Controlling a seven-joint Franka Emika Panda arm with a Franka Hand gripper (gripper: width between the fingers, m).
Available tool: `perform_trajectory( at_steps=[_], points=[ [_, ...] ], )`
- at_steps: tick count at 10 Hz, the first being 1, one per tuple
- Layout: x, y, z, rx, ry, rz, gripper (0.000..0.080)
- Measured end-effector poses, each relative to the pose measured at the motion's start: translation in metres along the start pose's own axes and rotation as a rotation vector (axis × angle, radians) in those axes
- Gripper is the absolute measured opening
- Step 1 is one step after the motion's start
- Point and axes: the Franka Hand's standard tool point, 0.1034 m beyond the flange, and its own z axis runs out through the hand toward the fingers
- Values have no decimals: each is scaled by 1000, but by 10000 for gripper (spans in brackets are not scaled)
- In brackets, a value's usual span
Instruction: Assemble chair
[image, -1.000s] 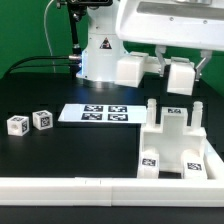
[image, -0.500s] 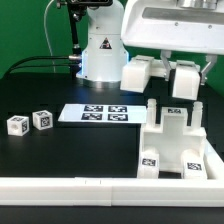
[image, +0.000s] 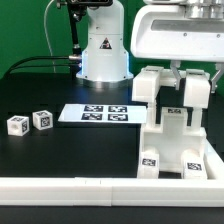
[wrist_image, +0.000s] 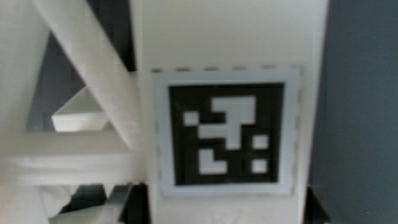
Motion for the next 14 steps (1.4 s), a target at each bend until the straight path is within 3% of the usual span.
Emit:
perform_trajectory(
  at_steps=[5,8,14],
  points=[
    [9,-11,2,3,16,-6,284],
    [7,-9,3,-21,-18,-8,284],
    [6,-6,6,-20,-20,-26,284]
  ],
)
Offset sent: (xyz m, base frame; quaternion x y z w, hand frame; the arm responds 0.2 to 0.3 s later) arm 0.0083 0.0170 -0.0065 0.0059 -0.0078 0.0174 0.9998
